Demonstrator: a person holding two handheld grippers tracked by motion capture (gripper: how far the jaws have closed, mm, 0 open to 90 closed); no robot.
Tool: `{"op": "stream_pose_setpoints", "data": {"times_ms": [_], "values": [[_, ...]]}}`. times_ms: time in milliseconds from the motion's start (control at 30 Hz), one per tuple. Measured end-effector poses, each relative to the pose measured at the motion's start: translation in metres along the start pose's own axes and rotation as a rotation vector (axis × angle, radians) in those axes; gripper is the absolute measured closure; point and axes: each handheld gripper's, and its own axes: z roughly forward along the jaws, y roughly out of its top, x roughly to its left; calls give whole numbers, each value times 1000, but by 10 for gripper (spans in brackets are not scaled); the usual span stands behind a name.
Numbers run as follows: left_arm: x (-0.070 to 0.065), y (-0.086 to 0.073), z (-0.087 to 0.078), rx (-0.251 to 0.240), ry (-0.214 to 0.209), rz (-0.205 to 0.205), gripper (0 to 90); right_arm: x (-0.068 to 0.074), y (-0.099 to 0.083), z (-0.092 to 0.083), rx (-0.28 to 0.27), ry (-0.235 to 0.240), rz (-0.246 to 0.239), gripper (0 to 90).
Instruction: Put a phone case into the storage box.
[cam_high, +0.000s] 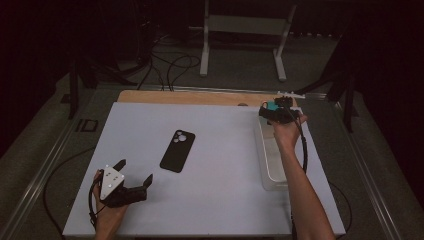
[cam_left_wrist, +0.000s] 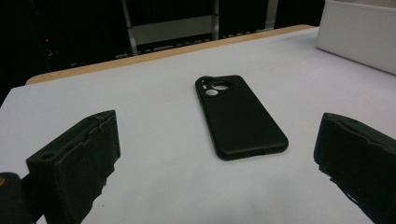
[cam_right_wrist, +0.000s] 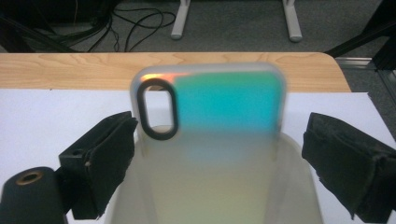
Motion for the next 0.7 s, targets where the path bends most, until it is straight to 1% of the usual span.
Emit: {"op": "stream_pose_setpoints", "data": {"times_ms": [133,300,433,600,667,700], "values": [[0,0,0,0,0,0,8,-2,1,-3,-13,-1,7,90],[0,0,0,3,0,0,8,-1,5,-16,-60,23,-11,91],[-1,0,1,6,-1,1,8,3,8,-27,-80,52,-53,92],[0,0,1,5,-1,-4,8,10,7,-43,-113,110,-100,92],[0,0,1,8,-2,-3,8,15,5,-49,-115,137,-134,92],[0,0,1,8,-2,-3,8,15,5,-49,-115,137,-134,92]]}}
